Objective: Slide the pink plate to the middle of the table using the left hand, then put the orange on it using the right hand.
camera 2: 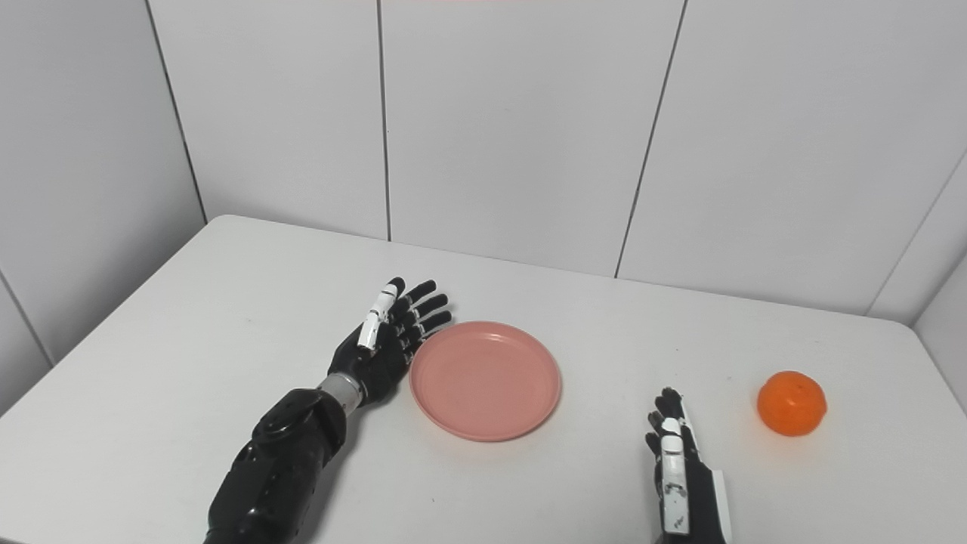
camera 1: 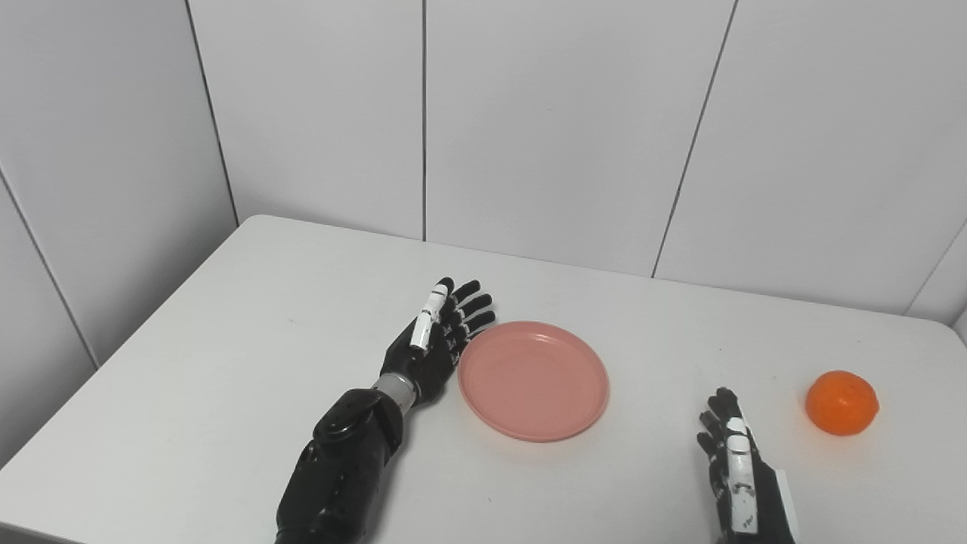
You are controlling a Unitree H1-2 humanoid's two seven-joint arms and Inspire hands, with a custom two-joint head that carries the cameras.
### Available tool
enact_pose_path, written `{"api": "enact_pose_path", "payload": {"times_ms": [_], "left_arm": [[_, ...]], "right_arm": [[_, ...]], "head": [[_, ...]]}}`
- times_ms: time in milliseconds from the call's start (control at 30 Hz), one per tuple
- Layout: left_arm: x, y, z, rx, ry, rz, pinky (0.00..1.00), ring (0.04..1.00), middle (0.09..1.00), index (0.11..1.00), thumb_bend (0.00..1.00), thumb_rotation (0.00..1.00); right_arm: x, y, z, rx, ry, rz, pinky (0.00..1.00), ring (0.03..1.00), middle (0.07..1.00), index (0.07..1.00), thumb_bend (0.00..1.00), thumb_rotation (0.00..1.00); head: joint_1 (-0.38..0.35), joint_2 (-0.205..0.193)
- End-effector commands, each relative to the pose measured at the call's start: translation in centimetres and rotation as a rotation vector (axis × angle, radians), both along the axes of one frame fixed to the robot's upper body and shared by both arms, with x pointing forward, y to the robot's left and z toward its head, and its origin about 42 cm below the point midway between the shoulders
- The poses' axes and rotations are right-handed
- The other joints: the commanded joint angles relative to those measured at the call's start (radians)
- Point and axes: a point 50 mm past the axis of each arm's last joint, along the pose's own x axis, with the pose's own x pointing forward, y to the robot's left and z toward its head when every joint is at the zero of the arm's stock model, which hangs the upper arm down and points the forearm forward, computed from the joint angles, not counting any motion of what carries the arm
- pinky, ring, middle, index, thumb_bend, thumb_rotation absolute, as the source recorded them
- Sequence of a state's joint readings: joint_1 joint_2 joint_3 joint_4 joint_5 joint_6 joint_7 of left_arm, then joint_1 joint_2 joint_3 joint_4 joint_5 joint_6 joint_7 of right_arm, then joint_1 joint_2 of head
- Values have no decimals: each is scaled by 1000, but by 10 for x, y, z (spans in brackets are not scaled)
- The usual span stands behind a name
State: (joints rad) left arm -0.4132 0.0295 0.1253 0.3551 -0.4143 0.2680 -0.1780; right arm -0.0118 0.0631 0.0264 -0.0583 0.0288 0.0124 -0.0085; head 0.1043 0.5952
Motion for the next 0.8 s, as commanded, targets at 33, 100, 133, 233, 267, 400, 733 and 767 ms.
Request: {"api": "enact_pose_path", "payload": {"times_ms": [33, 100, 133, 233, 267, 400, 733, 767], "left_arm": [[-2, -13, 9, -7, -14, -50, 914, 898, 898, 888, 384, 1000], [-8, -19, 8, -4, -14, -68, 905, 894, 896, 885, 384, 1000], [-10, -21, 8, -2, -16, -77, 902, 892, 894, 885, 380, 1000], [-16, -27, 8, 2, -23, -97, 910, 898, 898, 887, 376, 1000], [-17, -28, 8, 4, -25, -100, 912, 901, 900, 888, 377, 1000], [-19, -30, 9, 11, -31, -92, 920, 909, 906, 894, 383, 1000], [-20, -30, 13, 26, -51, -65, 935, 909, 907, 898, 381, 1000], [-20, -30, 13, 26, -51, -62, 932, 908, 905, 896, 380, 1000]], "right_arm": [[11, 10, 26, 15, -94, 1, 953, 941, 943, 930, 292, 1000], [11, 12, 27, 16, -97, 4, 958, 944, 946, 933, 284, 1000], [11, 12, 27, 17, -99, 6, 957, 945, 948, 937, 279, 1000], [10, 14, 28, 19, -102, 1, 949, 940, 946, 937, 265, 1000], [10, 14, 28, 19, -102, -1, 948, 939, 946, 937, 262, 1000], [11, 14, 30, 20, -103, -7, 939, 936, 943, 935, 256, 1000], [10, 11, 36, 11, -106, -21, 931, 937, 943, 936, 296, 1000], [11, 11, 37, 10, -107, -23, 931, 936, 942, 937, 302, 1000]], "head": [[-14, 7], [-22, 11], [-22, 11], [-31, 17], [-38, 20], [-47, 26], [-83, 40], [-83, 40]]}}
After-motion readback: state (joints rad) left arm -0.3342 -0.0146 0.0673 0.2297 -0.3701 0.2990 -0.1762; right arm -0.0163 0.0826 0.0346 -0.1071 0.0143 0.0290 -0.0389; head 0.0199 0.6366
